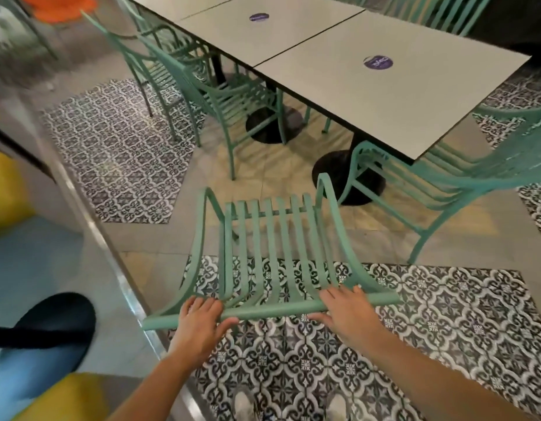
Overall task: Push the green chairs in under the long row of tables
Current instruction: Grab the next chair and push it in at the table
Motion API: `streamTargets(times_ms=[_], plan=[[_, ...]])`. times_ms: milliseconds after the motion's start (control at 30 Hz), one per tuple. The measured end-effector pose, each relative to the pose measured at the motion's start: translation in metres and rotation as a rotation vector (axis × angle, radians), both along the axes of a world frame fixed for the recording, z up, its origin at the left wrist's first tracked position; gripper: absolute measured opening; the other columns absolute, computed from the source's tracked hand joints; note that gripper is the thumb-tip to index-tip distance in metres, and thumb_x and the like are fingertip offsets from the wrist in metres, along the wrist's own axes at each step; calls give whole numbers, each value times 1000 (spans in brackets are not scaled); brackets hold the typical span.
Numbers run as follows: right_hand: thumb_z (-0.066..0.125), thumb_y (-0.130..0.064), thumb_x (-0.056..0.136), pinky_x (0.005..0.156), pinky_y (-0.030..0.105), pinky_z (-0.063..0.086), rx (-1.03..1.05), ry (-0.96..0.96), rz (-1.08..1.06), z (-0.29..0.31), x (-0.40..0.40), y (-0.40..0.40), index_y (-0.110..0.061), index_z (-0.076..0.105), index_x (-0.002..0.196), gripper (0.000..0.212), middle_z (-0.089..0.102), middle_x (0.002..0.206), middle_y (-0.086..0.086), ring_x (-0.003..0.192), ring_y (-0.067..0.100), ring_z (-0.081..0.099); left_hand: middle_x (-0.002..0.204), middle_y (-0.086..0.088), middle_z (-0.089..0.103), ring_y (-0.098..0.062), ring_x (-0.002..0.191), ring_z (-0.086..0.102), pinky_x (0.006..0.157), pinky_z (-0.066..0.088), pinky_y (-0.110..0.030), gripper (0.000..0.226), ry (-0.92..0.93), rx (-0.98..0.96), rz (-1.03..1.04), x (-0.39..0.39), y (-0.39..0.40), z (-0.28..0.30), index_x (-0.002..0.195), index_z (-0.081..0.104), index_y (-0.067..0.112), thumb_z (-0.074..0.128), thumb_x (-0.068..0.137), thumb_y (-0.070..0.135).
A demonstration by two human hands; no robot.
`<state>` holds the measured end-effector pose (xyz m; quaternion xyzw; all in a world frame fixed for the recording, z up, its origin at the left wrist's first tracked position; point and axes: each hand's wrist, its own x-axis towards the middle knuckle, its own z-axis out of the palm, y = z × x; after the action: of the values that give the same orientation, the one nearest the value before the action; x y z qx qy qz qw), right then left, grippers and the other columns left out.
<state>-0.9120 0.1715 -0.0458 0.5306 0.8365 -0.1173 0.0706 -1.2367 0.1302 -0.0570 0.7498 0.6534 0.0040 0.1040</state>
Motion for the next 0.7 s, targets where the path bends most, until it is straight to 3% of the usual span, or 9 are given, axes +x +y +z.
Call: streamTargets(times_ms=[100, 333, 500, 600, 633, 700], plan=[[13, -71, 85, 89, 37, 50, 22, 5, -71, -8, -20, -10, -21, 60, 116, 75, 63, 109, -5, 101, 16, 62, 87, 25, 45, -5, 90, 48, 107, 35, -45, 47, -27, 1, -62, -21, 12, -3, 89, 49, 41, 17, 90, 76], [38, -58, 93, 106, 35, 36, -139, 60, -285, 12, -93, -38, -25, 48, 131, 51, 55, 123, -9, 114, 12, 53, 93, 23, 49, -9, 96, 56, 104, 40, -51, 59, 23, -6, -262, -97, 45, -10, 94, 60, 34, 16, 92, 74], [20, -68, 84, 109, 38, 36, -134, 33, -402, 14, -129, -41, -24, 47, 131, 70, 56, 119, -9, 112, 11, 54, 106, 18, 54, -12, 111, 52, 112, 29, -45, 73, 95, -122, -327, -124, 81, -5, 110, 59, 35, 5, 88, 78], [8, -77, 76, 109, 39, 35, -99, 109, -503, 7, -139, -47, -29, 50, 129, 83, 54, 124, -13, 118, 9, 50, 118, 6, 55, -21, 122, 47, 114, 22, -47, 63, 13, -44, -47, -130, 78, -1, 116, 60, 30, 21, 91, 74], [11, -76, 79, 111, 41, 34, -50, 144, -567, 1, -138, -49, -30, 50, 131, 80, 50, 130, -13, 124, 10, 46, 128, 1, 52, -25, 128, 43, 114, 19, -49, 57, -35, 1, 125, -131, 75, 0, 122, 58, 27, 31, 93, 68], [37, -70, 85, 110, 46, 35, 128, 260, -771, -6, -127, -54, -25, 48, 134, 68, 45, 141, -3, 132, 19, 41, 145, -11, 39, -35, 136, 32, 114, 19, -55, 57, -199, 64, 504, -129, 75, 7, 137, 46, 17, 50, 93, 53]])
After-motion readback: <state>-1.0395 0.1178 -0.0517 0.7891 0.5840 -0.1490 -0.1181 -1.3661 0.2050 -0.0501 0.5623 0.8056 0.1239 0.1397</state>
